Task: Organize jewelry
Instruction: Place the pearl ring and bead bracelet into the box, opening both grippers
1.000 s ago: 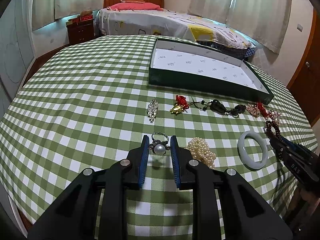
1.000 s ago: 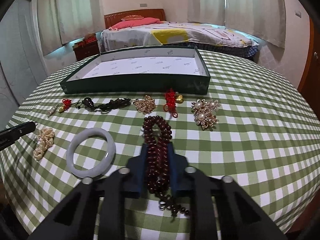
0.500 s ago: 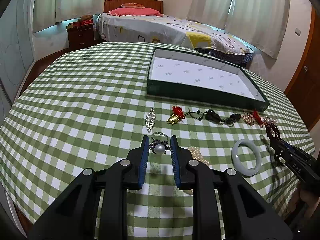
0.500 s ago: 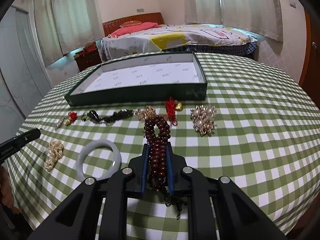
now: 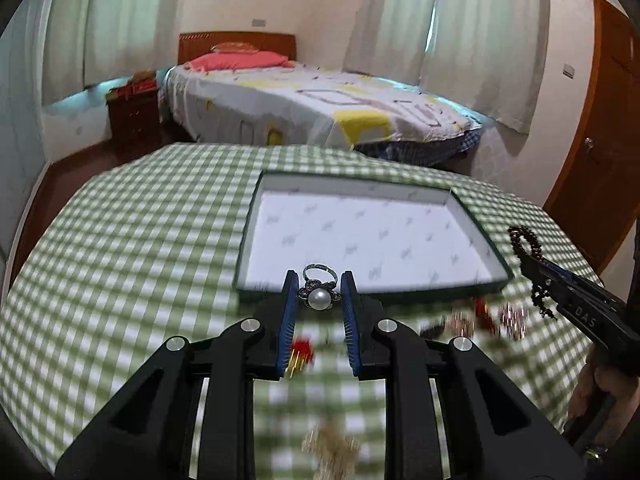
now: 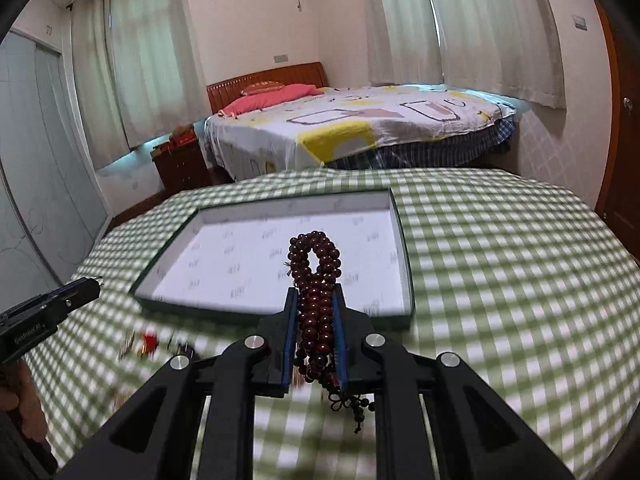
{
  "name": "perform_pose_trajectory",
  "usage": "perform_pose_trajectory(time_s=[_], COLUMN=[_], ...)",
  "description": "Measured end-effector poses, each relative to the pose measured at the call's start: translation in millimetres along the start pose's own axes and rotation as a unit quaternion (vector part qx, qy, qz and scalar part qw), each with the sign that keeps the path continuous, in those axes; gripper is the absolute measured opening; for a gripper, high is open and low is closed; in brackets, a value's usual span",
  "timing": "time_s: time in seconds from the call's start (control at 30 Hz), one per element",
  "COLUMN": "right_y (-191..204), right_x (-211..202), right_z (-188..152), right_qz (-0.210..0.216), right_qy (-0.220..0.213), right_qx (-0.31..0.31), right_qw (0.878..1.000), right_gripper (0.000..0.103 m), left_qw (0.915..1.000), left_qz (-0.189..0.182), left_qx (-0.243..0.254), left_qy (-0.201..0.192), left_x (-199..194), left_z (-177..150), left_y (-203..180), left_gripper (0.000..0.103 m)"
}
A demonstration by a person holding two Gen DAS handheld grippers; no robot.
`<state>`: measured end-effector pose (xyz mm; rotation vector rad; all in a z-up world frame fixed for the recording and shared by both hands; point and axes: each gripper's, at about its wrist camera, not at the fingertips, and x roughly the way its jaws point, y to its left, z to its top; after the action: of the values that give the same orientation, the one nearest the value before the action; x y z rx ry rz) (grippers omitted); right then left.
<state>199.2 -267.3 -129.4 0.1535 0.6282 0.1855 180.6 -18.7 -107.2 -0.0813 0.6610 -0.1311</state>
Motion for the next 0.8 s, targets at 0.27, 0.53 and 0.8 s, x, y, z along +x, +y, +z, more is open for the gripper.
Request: perform_pose_trajectory(time_s=[0.27,0.53,0.8], right_y=[-19,-28,-31], right_x=[63,107,110], right_z=[30,15,9], right_qz=[-0.001,-0.017,-0.024], right_qy=[0.023,0.086,0.097], right_qx=[0.016,0.015,0.012], right_qw=[1.0,0.996,0.995], right_gripper=[0.017,0.017,0.022], left_qw=[0.9997,0.9954,0.9924], left_qz=[-0.013,-0.016,-0.019], left_qx=[0.002,-0.012,-0.026], left_qy=[0.02,0.094,0.119], left_x=[80,141,155], left_z=[38,21,16], left_y=[-7,0,8], left_gripper=[0.021,0.021,0.023])
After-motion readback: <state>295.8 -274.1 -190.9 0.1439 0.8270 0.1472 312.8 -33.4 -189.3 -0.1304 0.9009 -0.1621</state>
